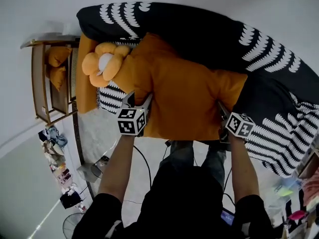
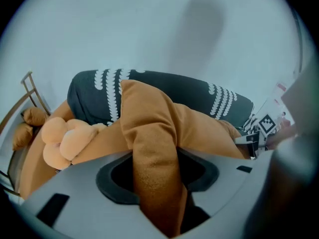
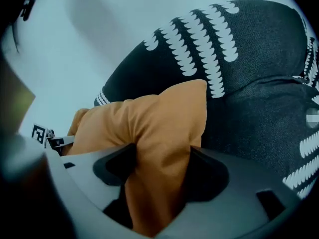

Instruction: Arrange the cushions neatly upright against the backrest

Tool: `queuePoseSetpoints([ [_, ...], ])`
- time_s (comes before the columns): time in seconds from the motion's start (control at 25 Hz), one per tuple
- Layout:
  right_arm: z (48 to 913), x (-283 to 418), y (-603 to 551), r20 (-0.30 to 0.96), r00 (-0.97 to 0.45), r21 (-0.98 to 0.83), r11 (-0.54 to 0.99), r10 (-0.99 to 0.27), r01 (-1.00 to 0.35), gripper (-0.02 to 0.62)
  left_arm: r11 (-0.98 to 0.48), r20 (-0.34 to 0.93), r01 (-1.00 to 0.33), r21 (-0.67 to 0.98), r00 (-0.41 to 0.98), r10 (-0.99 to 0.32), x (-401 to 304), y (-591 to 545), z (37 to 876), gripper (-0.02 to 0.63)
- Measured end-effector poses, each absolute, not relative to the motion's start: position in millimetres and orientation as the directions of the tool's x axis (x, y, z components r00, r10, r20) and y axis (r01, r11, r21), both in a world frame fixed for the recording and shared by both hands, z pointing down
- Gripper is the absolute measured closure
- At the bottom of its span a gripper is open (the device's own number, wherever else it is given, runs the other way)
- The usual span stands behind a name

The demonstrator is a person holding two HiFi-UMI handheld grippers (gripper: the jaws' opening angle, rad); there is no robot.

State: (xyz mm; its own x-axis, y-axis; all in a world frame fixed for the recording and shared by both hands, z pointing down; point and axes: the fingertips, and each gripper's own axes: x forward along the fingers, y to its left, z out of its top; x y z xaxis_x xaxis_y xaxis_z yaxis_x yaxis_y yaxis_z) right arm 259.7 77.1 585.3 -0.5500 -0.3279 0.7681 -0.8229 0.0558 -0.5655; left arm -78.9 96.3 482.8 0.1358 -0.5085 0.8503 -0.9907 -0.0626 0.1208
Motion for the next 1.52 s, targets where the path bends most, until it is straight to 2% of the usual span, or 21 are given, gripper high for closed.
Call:
queuePoseSetpoints([
  [0.12,565.8,260.1,83.7,0.723,-0.587,-0.602,0.084,-0.365,-0.794,0.336,-0.094,0.820,-0.995,0.022,0.071,-0.567,-65.8,98.2,448.8,0.419],
  [0.2,552.3,270.1,90.9,0.701,-0.594,-0.613,0.091,-0.395,-0.785,0.365,-0.102,0.793,-0.995,0.001,0.063,-0.606,-49.7,101.0,423.2,0.431],
  [0.48,490.0,401.6,107.3,0.678,-0.504,-0.560,0.068,-0.535,-0.826,0.370,-0.187,0.698,-0.982,0.037,0.160,-0.698,83.6,106.5,356.2,0.433],
  [0.68,445.0,523.3,96.7,0.677,-0.370,-0.466,0.019,-0.637,-0.885,0.367,-0.291,0.638,-0.949,0.123,0.300,-0.709,193.2,70.2,346.1,0.428],
  [0.92,418.9,636.7,88.3,0.648,-0.261,-0.394,-0.021,-0.715,-0.919,0.364,-0.374,0.577,-0.913,0.165,0.396,-0.714,301.7,42.0,339.7,0.423],
  [1.16,409.0,703.8,75.5,0.629,-0.203,-0.345,-0.036,-0.750,-0.938,0.353,-0.405,0.553,-0.891,0.207,0.448,-0.702,364.8,21.0,342.8,0.414],
  [1.52,394.7,765.4,27.4,0.580,-0.153,-0.260,-0.004,-0.800,-0.966,0.344,-0.388,0.507,-0.874,0.292,0.486,-0.712,416.7,-11.8,356.4,0.393],
])
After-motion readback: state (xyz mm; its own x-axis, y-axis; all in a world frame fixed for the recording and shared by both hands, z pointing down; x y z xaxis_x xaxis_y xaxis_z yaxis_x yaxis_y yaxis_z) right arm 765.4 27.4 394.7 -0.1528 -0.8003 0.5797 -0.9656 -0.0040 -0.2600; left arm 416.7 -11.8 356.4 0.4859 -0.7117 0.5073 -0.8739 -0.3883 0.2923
